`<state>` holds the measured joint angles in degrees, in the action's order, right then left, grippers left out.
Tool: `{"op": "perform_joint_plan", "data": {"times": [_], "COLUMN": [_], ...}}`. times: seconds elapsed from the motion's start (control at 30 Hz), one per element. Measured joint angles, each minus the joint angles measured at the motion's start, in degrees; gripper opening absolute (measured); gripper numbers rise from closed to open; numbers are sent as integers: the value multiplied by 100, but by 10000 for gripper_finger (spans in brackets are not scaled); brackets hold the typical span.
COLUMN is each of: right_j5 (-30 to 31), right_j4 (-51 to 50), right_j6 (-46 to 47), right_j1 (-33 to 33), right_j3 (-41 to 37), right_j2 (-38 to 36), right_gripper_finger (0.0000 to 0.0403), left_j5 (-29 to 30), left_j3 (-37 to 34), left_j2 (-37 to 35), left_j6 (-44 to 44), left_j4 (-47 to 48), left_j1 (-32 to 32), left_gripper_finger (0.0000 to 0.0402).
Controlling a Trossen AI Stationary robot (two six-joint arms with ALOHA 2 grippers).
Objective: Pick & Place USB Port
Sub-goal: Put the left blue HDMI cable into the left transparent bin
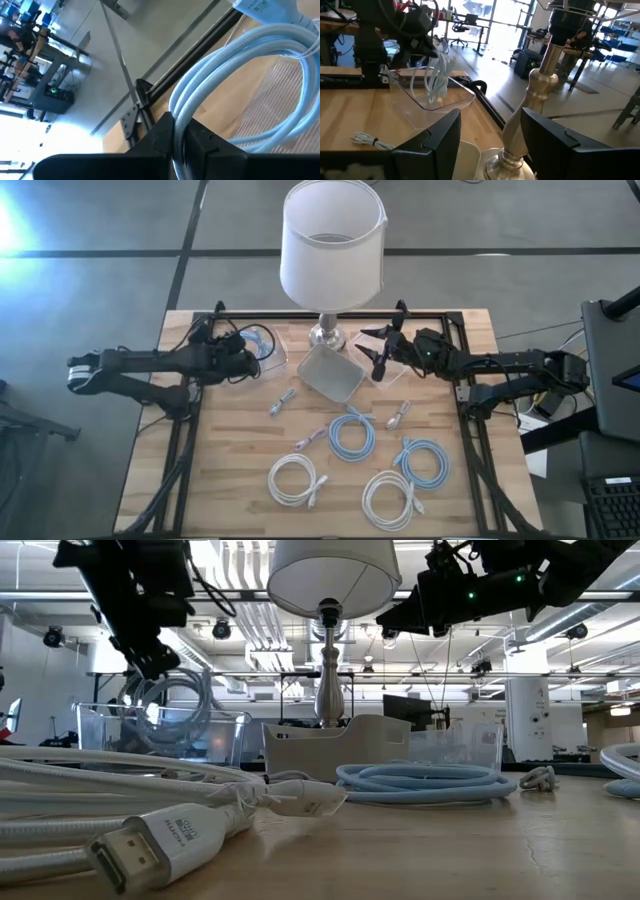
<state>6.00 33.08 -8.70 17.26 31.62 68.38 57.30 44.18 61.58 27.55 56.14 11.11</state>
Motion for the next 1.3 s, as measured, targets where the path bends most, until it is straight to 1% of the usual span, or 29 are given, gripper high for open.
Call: {"op": "perform_joint_plan", "data": {"times": [0.17, 0.37, 0.63, 0.77, 0.93, 1.1, 1.2, 1.3], "right_j5": [-1, 0, -1, -1, -2, -2, 0, 0], "right_j4": [-5, -24, -30, -28, -28, -28, -26, -26], "right_j6": [21, 21, 108, 121, 121, 108, 106, 117], "right_j1": [0, 0, 0, 0, 0, 0, 0, 0], "right_j3": [0, 0, 0, 0, 0, 0, 0, 0], "right_j2": [0, -2, -2, -2, -2, -2, -2, -2], "right_gripper_finger": [203, 203, 203, 203, 203, 203, 203, 203], "left_j5": [-6, -111, -107, -105, -206, -330, -337, -338], "left_j3": [-440, -744, -780, -780, -780, -780, -724, -536], "left_j2": [0, 2, 2, 2, 2, 2, 2, 2], "left_j6": [-120, -27, 100, 85, 18, -73, -226, -407], "left_j4": [-609, -666, -671, -691, -692, -708, -704, -706], "left_j1": [5, 17, 86, 190, 354, 370, 370, 370], "left_gripper_finger": [30, 30, 36, 66, 119, 168, 187, 198]}}
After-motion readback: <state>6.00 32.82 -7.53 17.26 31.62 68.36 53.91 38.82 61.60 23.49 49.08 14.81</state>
